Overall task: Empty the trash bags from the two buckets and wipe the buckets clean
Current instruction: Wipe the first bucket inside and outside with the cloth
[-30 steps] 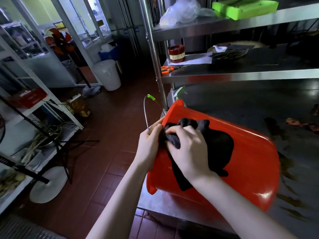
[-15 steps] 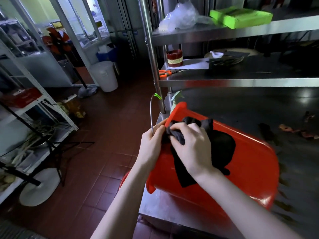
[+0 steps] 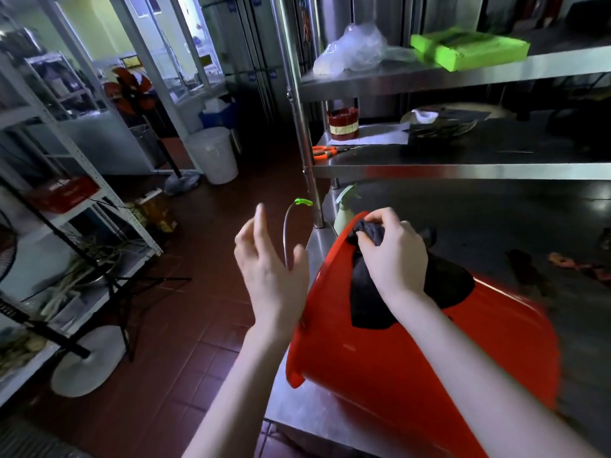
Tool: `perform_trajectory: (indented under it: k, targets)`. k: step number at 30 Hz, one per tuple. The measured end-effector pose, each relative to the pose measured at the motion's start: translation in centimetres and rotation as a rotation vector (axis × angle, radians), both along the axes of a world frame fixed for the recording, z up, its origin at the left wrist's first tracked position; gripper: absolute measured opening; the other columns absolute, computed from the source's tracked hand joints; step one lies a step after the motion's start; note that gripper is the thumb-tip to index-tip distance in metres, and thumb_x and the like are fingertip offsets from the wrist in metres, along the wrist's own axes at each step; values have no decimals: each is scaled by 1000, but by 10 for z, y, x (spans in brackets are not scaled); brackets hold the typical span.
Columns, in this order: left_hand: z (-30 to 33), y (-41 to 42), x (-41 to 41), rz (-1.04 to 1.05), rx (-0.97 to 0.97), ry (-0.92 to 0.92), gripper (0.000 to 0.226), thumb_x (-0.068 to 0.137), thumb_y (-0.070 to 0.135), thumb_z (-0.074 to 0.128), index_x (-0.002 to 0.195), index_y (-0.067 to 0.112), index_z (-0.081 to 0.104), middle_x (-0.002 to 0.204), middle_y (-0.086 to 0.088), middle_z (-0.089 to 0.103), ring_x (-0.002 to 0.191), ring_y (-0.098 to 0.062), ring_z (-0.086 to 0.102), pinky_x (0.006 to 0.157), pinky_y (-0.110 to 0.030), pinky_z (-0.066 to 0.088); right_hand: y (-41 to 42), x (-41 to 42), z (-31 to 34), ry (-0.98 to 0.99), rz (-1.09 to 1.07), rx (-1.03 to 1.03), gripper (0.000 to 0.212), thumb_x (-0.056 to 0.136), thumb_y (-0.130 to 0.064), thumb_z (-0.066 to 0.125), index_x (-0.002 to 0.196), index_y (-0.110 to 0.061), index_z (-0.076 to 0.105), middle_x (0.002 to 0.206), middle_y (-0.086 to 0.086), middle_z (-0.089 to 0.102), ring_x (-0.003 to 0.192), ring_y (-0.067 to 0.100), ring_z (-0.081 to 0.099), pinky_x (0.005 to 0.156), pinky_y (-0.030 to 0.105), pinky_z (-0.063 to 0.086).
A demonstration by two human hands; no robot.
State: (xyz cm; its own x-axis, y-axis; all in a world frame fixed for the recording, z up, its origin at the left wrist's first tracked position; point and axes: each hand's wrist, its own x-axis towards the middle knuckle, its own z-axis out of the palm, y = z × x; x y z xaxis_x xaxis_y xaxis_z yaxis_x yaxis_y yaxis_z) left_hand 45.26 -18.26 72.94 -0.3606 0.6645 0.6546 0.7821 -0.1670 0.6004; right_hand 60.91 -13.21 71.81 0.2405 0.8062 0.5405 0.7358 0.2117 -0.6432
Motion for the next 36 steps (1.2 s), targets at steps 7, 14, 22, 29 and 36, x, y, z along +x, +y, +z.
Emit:
perform_trajectory:
  k: [7, 14, 22, 29, 36]
  targets:
    - [53, 32, 44, -435, -942, -500, 41, 103, 42, 35, 114, 11, 60, 108, -10, 67, 92, -21, 62, 69, -19, 47, -56, -5, -5, -79, 249, 134, 27, 77, -21, 72, 102, -19, 63, 85, 4, 64, 81, 28, 60, 72, 40, 46]
    - [24, 8, 35, -600, -667, -520, 36, 104, 35, 38, 90, 21, 68, 90, 3, 68, 81, -6, 59, 78, -14, 47, -60, -2, 1, -35, 217, 176, 22, 75, -17, 73, 95, -19, 64, 77, 5, 62, 75, 28, 59, 67, 40, 46]
    - [-9, -2, 20, -619, -554, -652, 34, 105, 30, 40, 132, 23, 60, 120, 0, 69, 111, -12, 63, 103, -32, 47, -30, -13, 7, 13, 146, -29, 19, 74, -21, 72, 89, -20, 59, 75, 11, 63, 70, 37, 61, 79, 49, 52]
    - [-15, 2, 22, -602, -499, -575, 37, 104, 22, 37, 135, 18, 57, 130, 0, 64, 125, -14, 55, 112, -39, 38, -61, -7, -9, -44, 222, 142, 21, 72, -16, 75, 90, -18, 64, 76, 6, 62, 74, 29, 59, 75, 42, 47]
    - [-23, -5, 17, -607, -555, -612, 45, 96, 42, 39, 138, 32, 52, 138, 3, 58, 128, -16, 53, 112, -45, 37, -6, -12, 14, 14, 125, -141, 24, 77, -25, 71, 95, -18, 57, 84, 13, 66, 79, 37, 62, 84, 49, 50]
